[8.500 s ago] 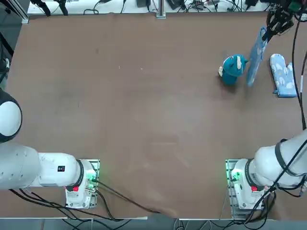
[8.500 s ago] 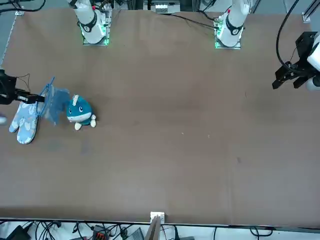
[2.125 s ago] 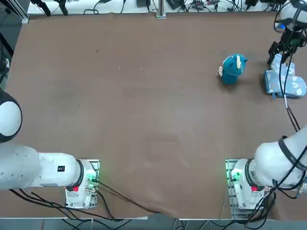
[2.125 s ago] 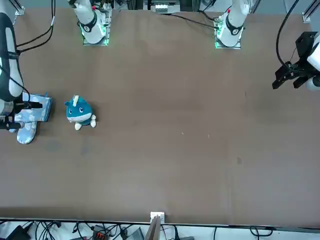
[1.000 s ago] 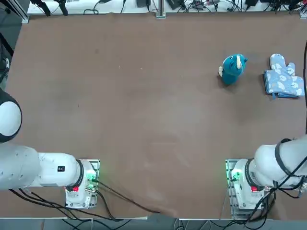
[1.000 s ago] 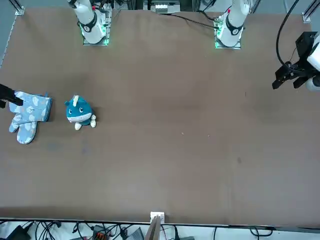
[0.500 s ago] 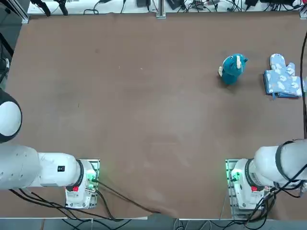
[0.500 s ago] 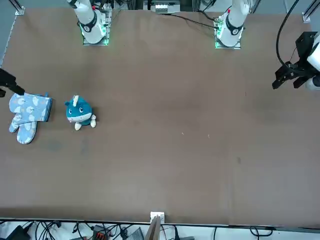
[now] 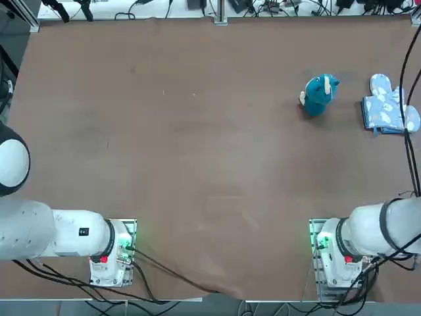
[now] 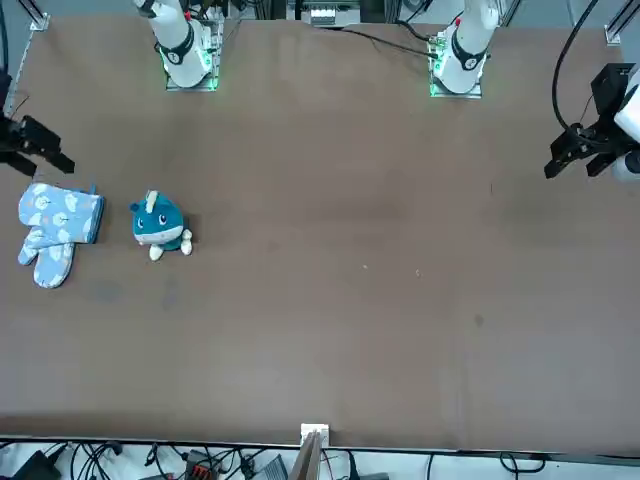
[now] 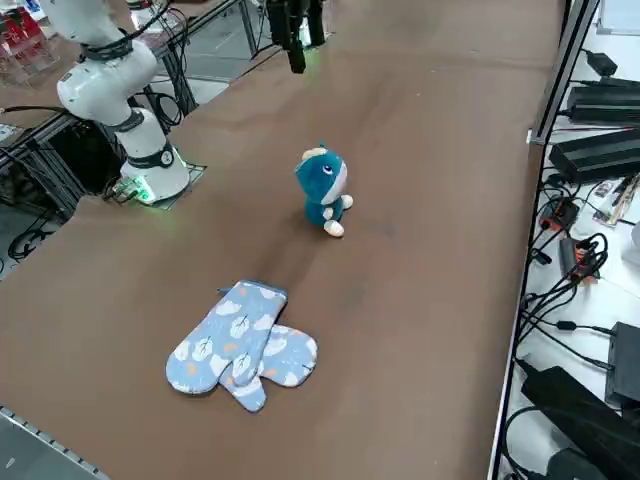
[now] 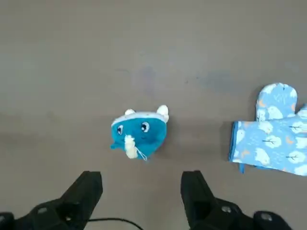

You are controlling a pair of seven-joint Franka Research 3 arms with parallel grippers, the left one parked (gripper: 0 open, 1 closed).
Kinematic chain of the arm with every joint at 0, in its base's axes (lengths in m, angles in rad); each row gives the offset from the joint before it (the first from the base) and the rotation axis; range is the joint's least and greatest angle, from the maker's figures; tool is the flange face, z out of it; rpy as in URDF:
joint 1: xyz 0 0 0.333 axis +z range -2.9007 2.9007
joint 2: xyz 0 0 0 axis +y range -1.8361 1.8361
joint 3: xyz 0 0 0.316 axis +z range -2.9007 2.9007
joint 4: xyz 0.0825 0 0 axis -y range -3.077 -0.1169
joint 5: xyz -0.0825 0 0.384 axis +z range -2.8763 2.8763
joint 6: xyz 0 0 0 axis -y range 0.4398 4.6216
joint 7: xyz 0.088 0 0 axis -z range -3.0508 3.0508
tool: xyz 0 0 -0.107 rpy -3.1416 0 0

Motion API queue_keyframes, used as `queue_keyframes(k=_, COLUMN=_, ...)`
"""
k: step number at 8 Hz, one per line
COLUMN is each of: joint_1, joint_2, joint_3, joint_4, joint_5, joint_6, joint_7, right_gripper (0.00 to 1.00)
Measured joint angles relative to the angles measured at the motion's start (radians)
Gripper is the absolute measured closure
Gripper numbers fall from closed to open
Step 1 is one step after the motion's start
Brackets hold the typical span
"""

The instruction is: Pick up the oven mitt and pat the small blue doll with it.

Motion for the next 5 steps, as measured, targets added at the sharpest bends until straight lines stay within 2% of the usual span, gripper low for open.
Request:
queue_keyframes(k=2, joint_1=0.051, joint_2=-0.029, joint_3=-0.028, joint_4=-0.030, joint_5=-0.042, joint_6=0.000, joint_7=0.001, right_gripper=0.00)
queue_keyframes(k=5, joint_1=0.089, joint_2=-0.043, joint_3=-0.033, joint_4=-0.035, joint_5=-0.096, joint_6=-0.027, joint_7=0.011, right_gripper=0.00)
